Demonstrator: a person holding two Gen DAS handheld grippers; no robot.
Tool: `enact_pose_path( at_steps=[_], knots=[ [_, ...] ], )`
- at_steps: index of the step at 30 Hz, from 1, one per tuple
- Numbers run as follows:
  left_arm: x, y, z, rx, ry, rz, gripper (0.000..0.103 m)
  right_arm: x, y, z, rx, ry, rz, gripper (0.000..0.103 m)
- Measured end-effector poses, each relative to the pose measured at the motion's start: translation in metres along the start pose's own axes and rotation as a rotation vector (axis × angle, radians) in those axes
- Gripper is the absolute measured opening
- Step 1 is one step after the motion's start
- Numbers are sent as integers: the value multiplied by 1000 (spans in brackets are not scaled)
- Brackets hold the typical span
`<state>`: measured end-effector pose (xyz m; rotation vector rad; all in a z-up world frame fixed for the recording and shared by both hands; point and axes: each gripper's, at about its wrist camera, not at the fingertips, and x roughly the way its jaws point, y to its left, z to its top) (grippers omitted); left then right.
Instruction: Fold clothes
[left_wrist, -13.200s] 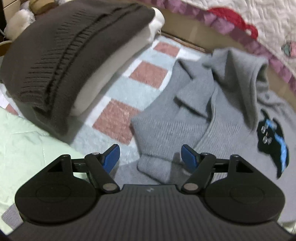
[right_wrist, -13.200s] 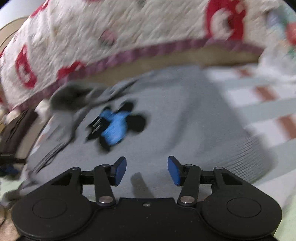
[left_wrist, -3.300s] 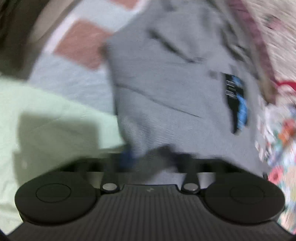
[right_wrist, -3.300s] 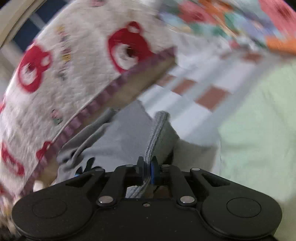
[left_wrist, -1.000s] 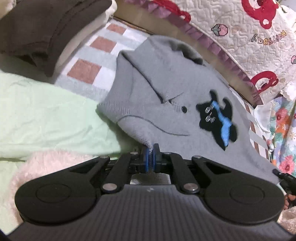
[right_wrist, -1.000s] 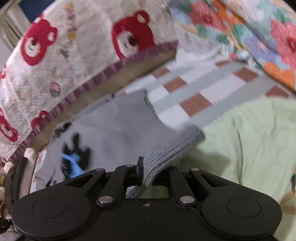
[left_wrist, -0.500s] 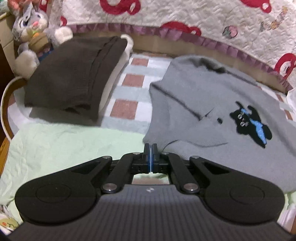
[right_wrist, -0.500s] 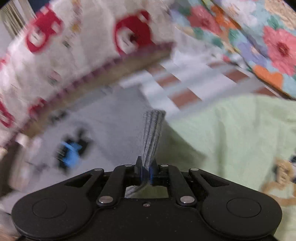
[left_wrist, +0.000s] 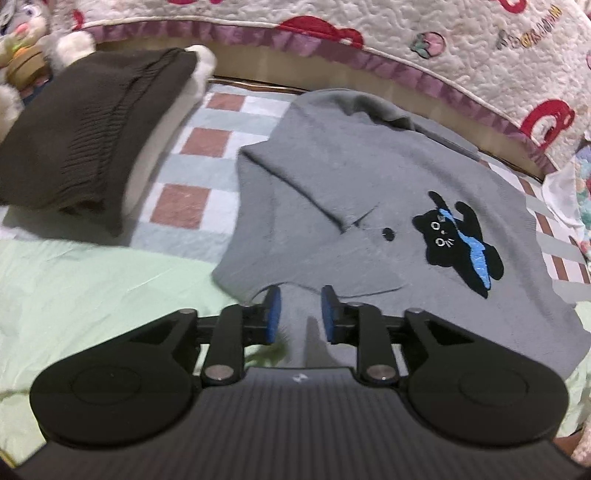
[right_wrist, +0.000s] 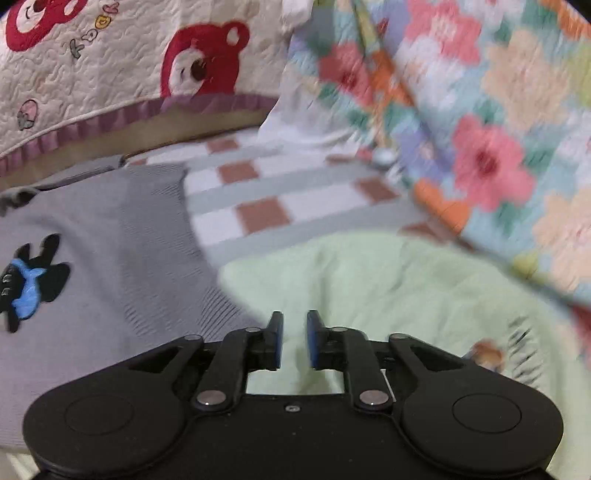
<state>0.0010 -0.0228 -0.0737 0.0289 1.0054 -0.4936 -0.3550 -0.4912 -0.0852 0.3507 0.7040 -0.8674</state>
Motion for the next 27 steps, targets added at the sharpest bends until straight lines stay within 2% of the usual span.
enact_pose_path(
  at_steps=[5, 7, 10, 14, 16, 18, 19, 20, 21, 23, 25, 27],
  knots=[
    [32, -25, 30, -4, -4, -94, 40, 13, 33, 33, -1, -37, 264, 22],
    [45, -36, 44, 0, 0, -128, 41, 27, 61, 51, -97, -57, 349, 25],
    [71, -62, 66, 77, 24, -134, 46, 58, 99, 89, -270, -61, 441, 27],
    [117, -92, 99, 137, 36, -160, 47, 107, 130, 155, -405, -114, 397, 27],
    [146, -101, 118, 144, 47, -183, 47, 140, 138, 185, -394, -84, 369, 27],
    [172, -103, 130, 154, 41, -163, 47, 173, 142, 204, -346, -30, 368, 32],
    [183, -102, 135, 160, 24, -146, 47, 189, 145, 203, -332, -7, 366, 36],
    [193, -99, 139, 163, 1, -147, 47, 206, 148, 200, -321, 18, 362, 49],
    [201, -95, 141, 166, -17, -163, 47, 223, 150, 197, -309, 42, 358, 57],
    [220, -86, 145, 167, -44, -190, 47, 254, 157, 188, -326, 116, 343, 57],
    [240, -81, 149, 140, -49, -172, 47, 278, 164, 169, -446, 224, 302, 56],
    [262, -78, 153, 102, -40, -152, 47, 280, 162, 156, -505, 216, 297, 56]
  ],
)
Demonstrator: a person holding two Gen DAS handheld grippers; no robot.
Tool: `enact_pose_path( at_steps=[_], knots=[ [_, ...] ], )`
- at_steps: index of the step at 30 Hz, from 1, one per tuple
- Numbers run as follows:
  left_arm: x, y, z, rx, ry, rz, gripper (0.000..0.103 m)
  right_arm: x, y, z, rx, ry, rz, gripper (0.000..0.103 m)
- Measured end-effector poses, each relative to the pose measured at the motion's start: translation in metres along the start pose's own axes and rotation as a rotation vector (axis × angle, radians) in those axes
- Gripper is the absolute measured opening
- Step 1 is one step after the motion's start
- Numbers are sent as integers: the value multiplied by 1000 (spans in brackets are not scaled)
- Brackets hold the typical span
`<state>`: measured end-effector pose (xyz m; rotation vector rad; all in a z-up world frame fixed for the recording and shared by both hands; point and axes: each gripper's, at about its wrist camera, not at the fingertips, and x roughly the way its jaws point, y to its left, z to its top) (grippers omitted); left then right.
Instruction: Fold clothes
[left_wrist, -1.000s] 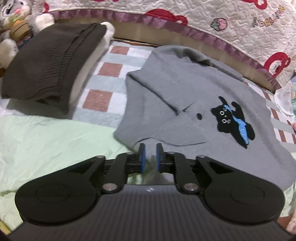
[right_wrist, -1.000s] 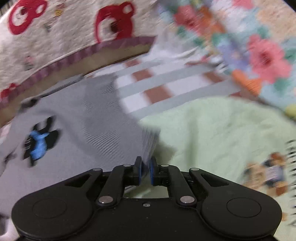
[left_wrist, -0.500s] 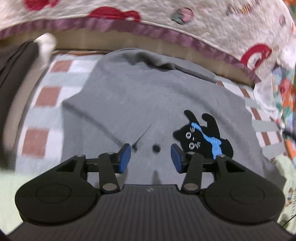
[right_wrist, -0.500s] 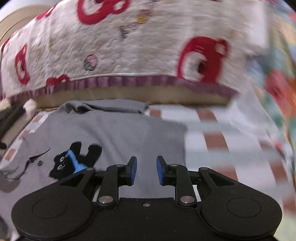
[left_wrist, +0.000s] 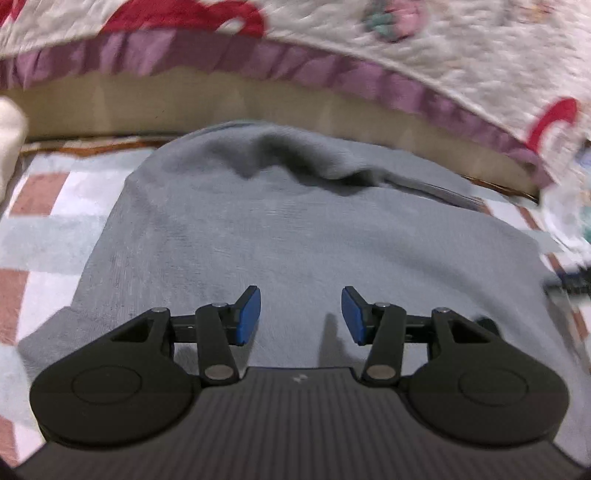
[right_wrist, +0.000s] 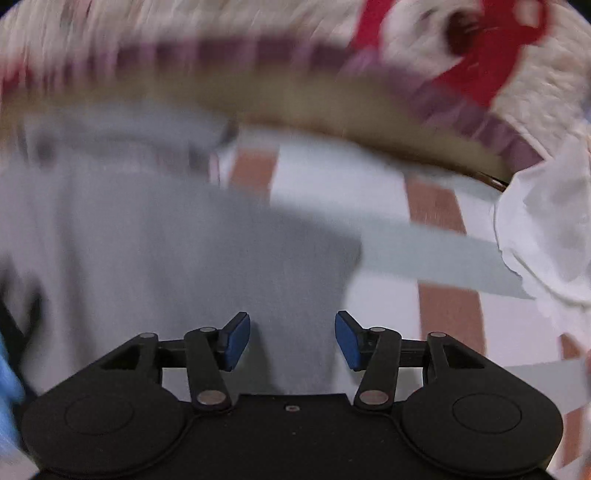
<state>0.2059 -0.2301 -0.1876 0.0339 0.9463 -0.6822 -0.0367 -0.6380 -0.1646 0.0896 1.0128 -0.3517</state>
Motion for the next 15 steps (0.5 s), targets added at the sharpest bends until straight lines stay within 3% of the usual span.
enact_pose_path(
  at_steps=[1, 4, 8, 11, 12, 14, 15],
  knots=[
    [8, 1, 3, -15, 10, -8, 47, 1, 1, -6, -22, -8, -2, 57],
    [15, 2, 6, 3, -12, -29, 47, 4, -15, -1, 101, -14, 57, 60],
    [12, 12, 2, 63, -37, 6, 47, 25, -31, 13, 217, -42, 37, 70],
    [8, 30, -1, 52, -28, 18, 48, 40, -39, 21, 324, -106, 59, 81],
    [7, 35, -1, 44, -25, 23, 48, 42, -36, 24, 334, -136, 63, 70],
    [5, 45, -2, 23, -25, 38, 48, 44, -28, 30, 341, -185, 100, 14],
    [4, 49, -2, 9, -29, 41, 48, 37, -17, 33, 339, -217, 141, 14]
  ],
)
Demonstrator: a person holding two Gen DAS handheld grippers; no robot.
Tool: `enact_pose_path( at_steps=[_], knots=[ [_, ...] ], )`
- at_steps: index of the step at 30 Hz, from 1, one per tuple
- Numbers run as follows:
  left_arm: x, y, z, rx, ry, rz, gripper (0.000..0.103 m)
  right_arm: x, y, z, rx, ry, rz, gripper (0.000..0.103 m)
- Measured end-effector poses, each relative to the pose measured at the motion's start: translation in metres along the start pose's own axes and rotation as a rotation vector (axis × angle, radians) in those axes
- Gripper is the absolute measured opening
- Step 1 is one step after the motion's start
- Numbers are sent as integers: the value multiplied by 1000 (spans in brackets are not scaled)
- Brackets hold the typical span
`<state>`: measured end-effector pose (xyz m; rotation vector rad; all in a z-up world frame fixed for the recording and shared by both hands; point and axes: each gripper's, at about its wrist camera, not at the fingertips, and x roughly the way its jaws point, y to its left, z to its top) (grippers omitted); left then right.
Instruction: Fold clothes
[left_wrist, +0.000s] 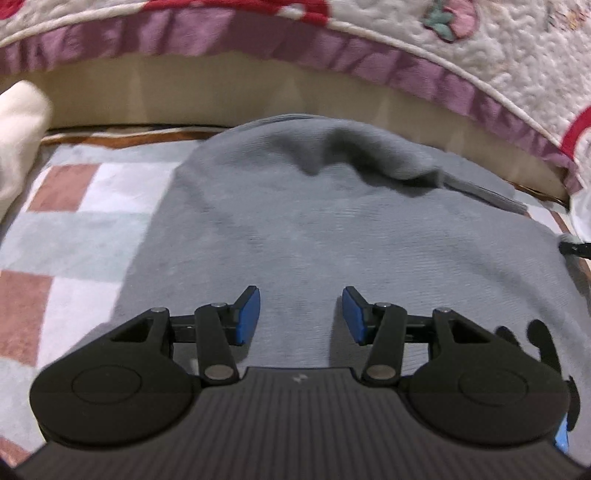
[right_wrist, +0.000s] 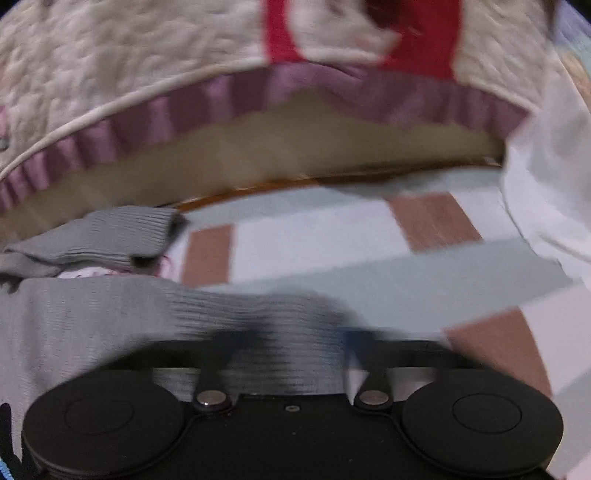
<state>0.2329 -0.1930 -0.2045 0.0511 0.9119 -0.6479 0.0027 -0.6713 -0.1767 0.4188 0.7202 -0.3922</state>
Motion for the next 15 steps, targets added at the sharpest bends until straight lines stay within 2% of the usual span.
enact_pose_path(
  at_steps=[2, 3, 5, 6, 7, 9, 13, 14, 15],
  knots=[
    [-2, 5, 1, -19, -7, -9, 48, -11, 38, 5, -176, -33, 17, 13],
    [-3, 6, 1, -22, -13, -12, 48, -15, 49, 9, -270, -59, -34, 12],
    [-4, 5, 1, -12, -27, -4, 48, -15, 38, 27, -283, -93, -194, 12],
    [-4, 3, 1, 1, -27, 4, 49, -16, 24, 36, -242, -107, -258, 12],
    [-3, 2, -1, 14, -27, 12, 49, -16, 14, 42, -200, -105, -282, 12],
    [1, 2, -4, 34, -21, 43, 49, -10, 13, 42, -205, -73, -295, 12],
    [0, 2, -5, 43, -21, 46, 51, 16, 39, 30, -329, 31, -365, 15],
    [0, 3, -5, 43, -20, 43, 53, 18, 41, 29, -320, 47, -387, 20],
    [-1, 4, -5, 41, -19, 43, 53, 19, 41, 28, -301, 60, -409, 30]
  ],
)
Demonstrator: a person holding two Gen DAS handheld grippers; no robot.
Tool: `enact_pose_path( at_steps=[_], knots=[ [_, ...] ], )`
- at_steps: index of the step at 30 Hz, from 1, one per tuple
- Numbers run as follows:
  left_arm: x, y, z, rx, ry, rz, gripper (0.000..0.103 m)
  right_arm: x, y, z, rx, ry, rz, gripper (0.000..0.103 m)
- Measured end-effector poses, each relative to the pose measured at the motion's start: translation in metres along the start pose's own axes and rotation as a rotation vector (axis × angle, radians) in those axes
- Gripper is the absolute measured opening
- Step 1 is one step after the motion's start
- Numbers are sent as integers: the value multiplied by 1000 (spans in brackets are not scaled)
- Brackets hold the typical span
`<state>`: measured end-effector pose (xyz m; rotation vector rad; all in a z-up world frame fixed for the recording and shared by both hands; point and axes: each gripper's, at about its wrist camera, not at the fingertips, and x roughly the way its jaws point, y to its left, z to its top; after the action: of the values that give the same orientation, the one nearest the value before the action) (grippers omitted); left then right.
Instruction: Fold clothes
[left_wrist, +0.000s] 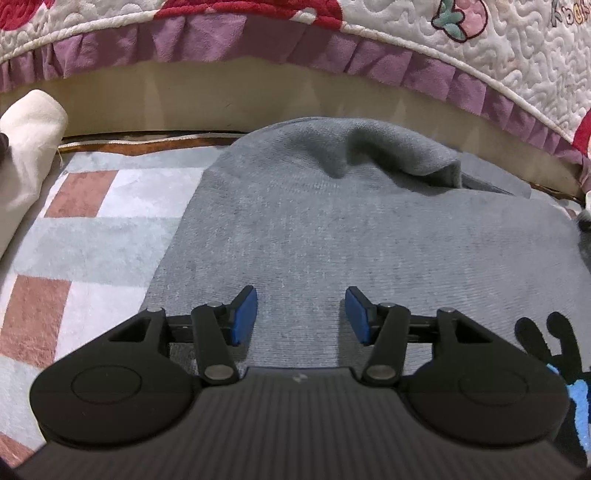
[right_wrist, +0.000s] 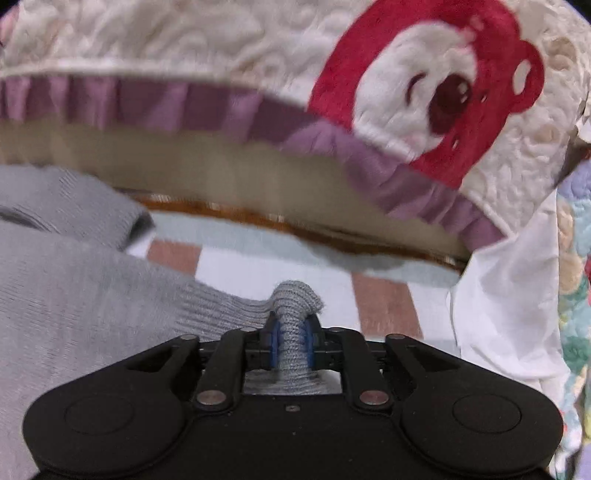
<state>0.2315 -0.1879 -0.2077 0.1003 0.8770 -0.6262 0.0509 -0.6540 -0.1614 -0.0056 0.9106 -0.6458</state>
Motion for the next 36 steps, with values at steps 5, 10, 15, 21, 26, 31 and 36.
enact_pose_path(
  at_steps=[5, 10, 15, 21, 26, 31, 36],
  knots=[
    [-2, 10, 3, -43, -4, -4, 54, -25, 12, 25, 99, -44, 20, 43],
    [0, 17, 3, -92, 5, -36, 56, -58, 80, 52, -116, -146, 289, 43],
    [-2, 1, 0, 99, 48, 20, 19, -63, 159, 59, -407, -195, 455, 39],
    [-1, 22, 1, -35, 79, -74, 18, -20, 201, 73, -424, -147, 378, 50],
    [0, 30, -2, -92, 79, -97, 19, -2, 209, 85, -453, -145, 280, 6],
    [-3, 31, 0, -82, 87, -73, 20, -87, 174, 97, -344, -396, 219, 5],
    [-3, 35, 2, -85, 135, -46, 23, -189, 133, 39, -336, -588, 132, 6]
  ],
)
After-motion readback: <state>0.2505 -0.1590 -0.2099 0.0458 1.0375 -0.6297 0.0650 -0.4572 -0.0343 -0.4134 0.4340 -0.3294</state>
